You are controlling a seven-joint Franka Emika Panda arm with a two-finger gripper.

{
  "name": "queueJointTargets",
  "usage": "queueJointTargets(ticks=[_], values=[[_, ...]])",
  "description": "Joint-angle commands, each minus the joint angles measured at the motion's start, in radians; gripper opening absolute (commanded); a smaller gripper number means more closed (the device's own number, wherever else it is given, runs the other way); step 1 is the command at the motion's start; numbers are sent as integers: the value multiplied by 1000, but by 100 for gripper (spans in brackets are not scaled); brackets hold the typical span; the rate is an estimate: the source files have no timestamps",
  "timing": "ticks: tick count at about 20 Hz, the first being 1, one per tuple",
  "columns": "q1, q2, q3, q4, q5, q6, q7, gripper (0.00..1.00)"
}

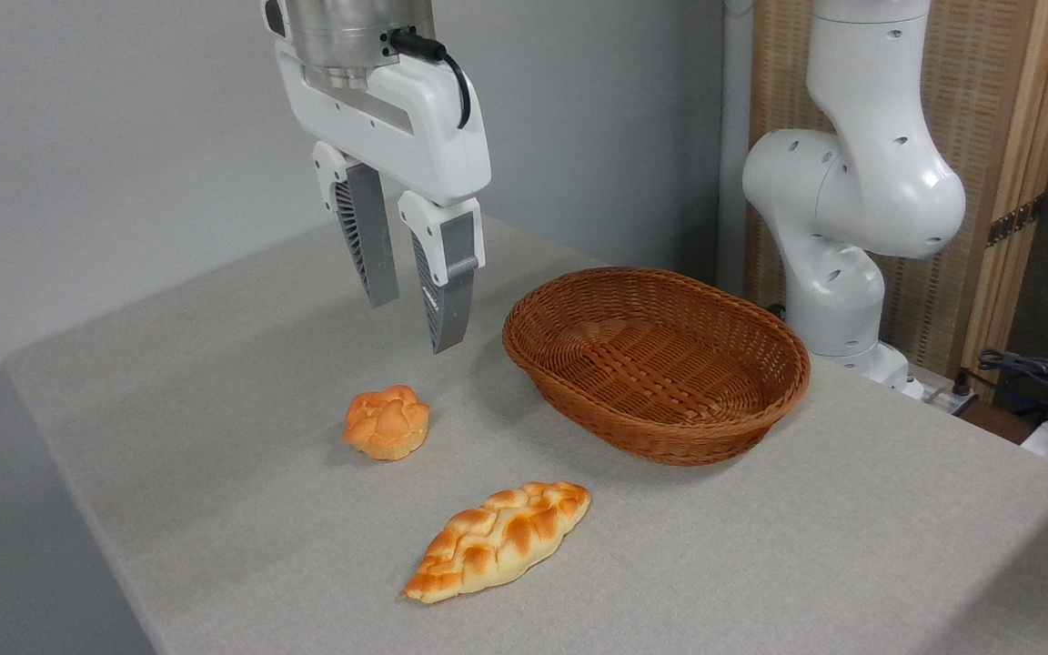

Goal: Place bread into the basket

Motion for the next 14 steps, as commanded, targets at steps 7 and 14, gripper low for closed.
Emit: queueJointTargets(ticks=[7,14], values=[[1,-9,14,3,-19,-19,17,100],[-6,-11,8,-25,-22,17,17,100]])
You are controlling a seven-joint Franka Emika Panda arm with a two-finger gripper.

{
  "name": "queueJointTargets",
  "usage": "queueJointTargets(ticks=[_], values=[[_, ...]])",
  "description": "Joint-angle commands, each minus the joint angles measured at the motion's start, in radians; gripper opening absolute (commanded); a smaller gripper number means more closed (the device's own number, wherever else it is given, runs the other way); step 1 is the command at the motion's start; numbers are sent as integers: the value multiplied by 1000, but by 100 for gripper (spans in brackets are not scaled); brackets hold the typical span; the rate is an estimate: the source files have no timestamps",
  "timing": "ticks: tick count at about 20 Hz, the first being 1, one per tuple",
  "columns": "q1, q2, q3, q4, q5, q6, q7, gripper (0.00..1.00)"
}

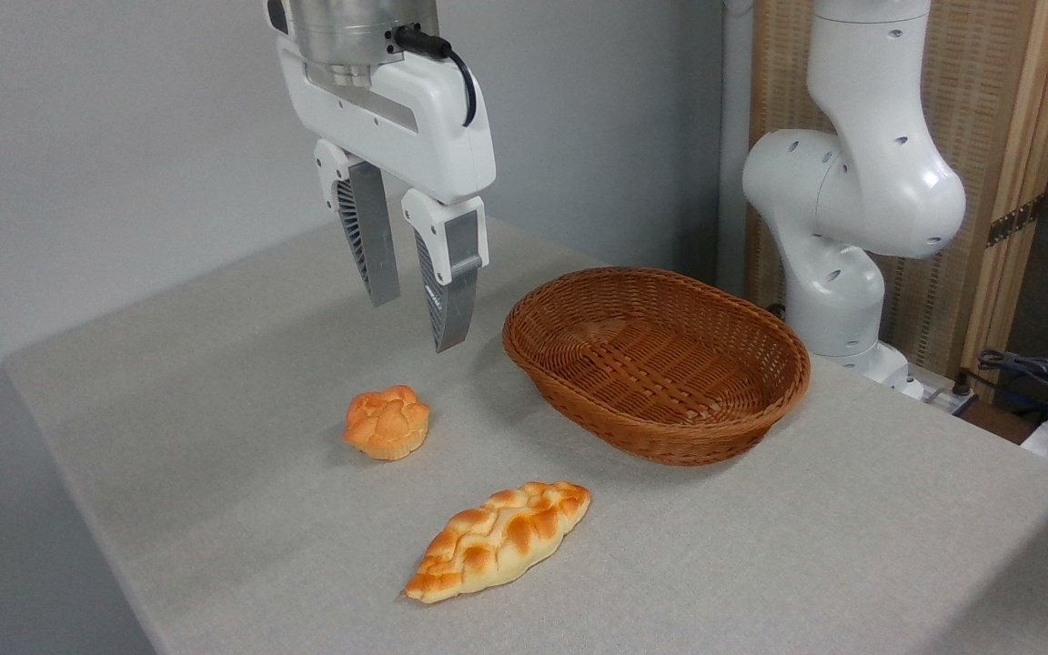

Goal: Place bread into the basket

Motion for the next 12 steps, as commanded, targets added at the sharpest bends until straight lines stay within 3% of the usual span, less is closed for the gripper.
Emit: queueJointTargets(ticks=[1,2,4,9,12], values=[[-14,-21,-7,-64,-19,32,17,100],[-41,-47,-14,-123,-19,73,17,100],[-109,-90,-15,-267,-20,265,10,100],[-253,-70,-15,-462,-7,497,17,100],[-281,-61,-17,-546,42,584,20,100]])
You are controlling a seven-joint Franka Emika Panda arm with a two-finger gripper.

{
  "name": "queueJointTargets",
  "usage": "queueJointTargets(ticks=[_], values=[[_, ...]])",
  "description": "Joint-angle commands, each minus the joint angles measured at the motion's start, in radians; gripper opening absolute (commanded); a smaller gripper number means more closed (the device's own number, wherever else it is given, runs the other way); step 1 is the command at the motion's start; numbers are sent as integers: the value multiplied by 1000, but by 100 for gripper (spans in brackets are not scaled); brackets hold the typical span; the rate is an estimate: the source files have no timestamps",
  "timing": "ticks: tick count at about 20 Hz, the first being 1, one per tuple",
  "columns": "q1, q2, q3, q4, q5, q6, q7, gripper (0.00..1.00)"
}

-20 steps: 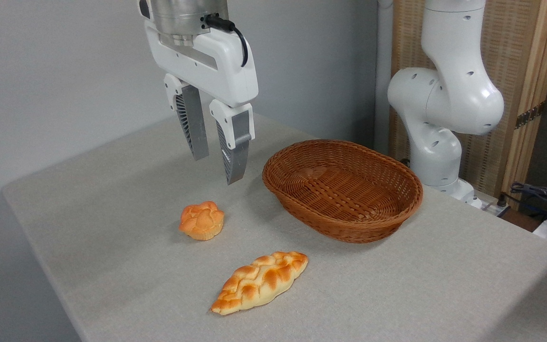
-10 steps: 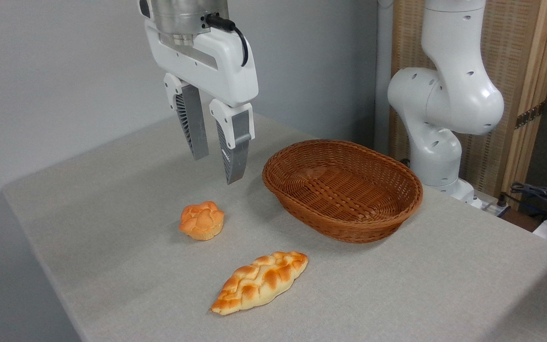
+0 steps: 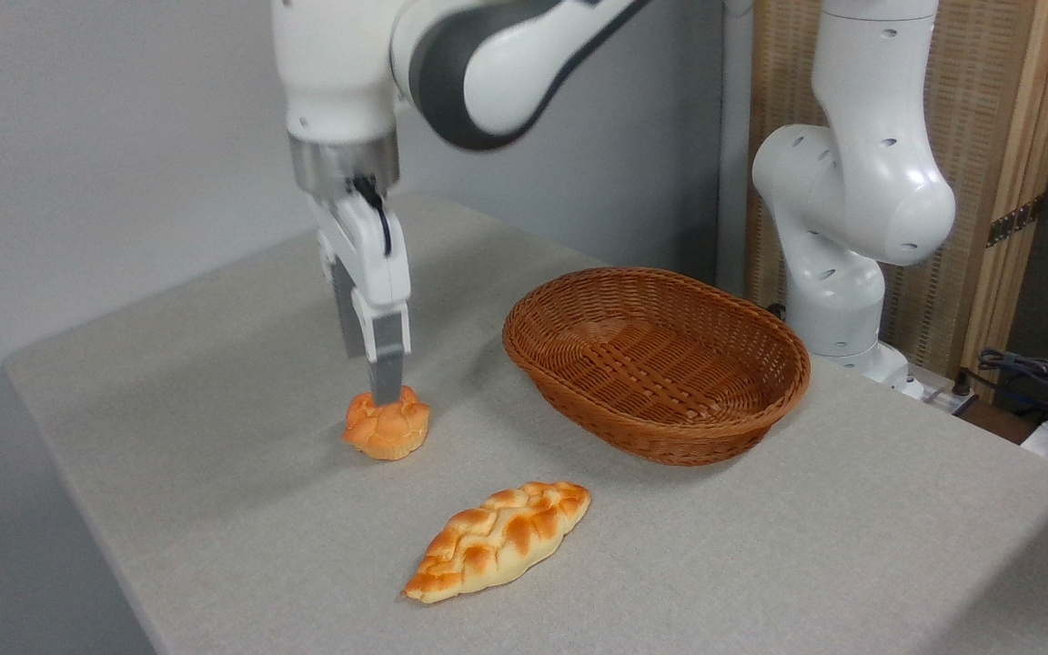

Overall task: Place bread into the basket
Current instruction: 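Lower the gripper onto the small round bun and close on it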

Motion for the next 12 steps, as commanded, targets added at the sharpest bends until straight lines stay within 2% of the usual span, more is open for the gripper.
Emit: queueJointTargets(ticks=[1,2,4,5,6,7,9,12], values=[[-46,-2,16,-116,84,118,20,100],[-49,7,15,-134,104,158,18,100],[-55,11,13,-168,112,210,18,97],[-55,12,13,-168,110,215,12,83],[-55,11,13,-165,110,216,11,54],[-55,11,13,-164,109,215,11,38],[-53,9,13,-164,103,207,9,26],[-53,9,13,-164,96,207,7,24]])
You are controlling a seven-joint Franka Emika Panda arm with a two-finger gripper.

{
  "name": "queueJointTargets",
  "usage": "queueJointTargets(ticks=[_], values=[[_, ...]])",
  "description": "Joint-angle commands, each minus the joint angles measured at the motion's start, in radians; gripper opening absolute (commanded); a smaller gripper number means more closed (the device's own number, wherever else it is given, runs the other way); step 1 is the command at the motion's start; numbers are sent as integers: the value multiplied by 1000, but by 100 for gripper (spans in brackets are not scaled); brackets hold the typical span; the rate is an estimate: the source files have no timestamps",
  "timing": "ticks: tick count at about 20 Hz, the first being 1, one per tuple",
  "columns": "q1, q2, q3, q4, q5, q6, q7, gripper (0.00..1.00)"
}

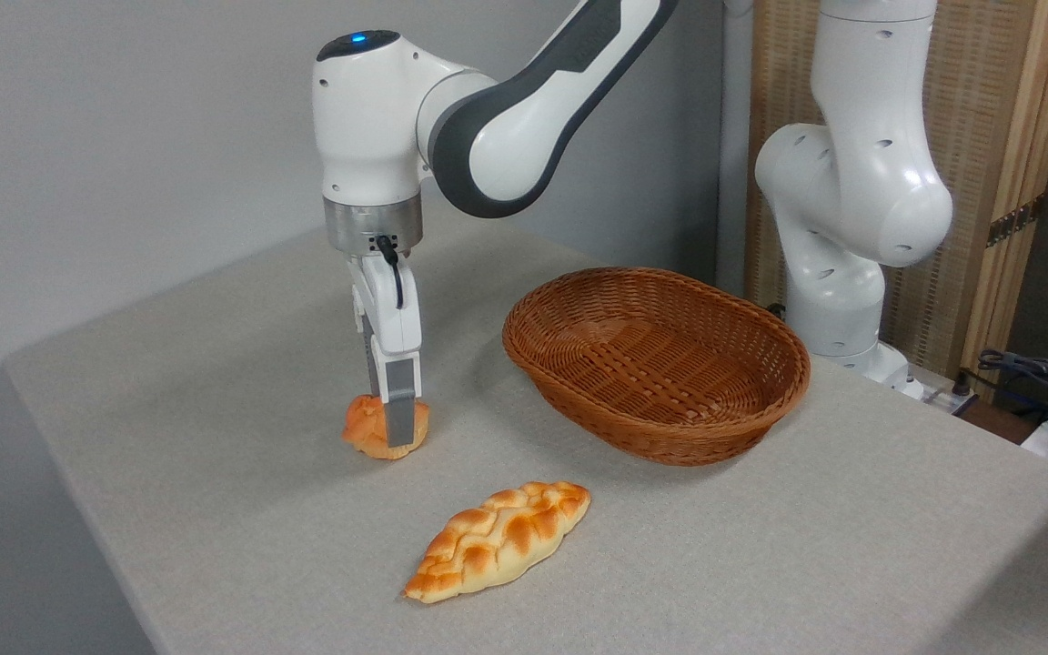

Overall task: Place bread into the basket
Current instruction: 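Lower the gripper onto the small round bun and close on it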

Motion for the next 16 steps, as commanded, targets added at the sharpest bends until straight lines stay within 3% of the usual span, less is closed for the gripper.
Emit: queueJointTargets(ticks=[1,4,7,14,16], values=[[-9,-4,13,-13,4,15,4,24],[-9,-4,13,-13,4,15,4,18],[-7,-6,18,-12,1,9,-17,0],[-6,-10,22,-7,-13,-11,-51,0],[-1,-21,25,2,-37,-39,-43,0]])
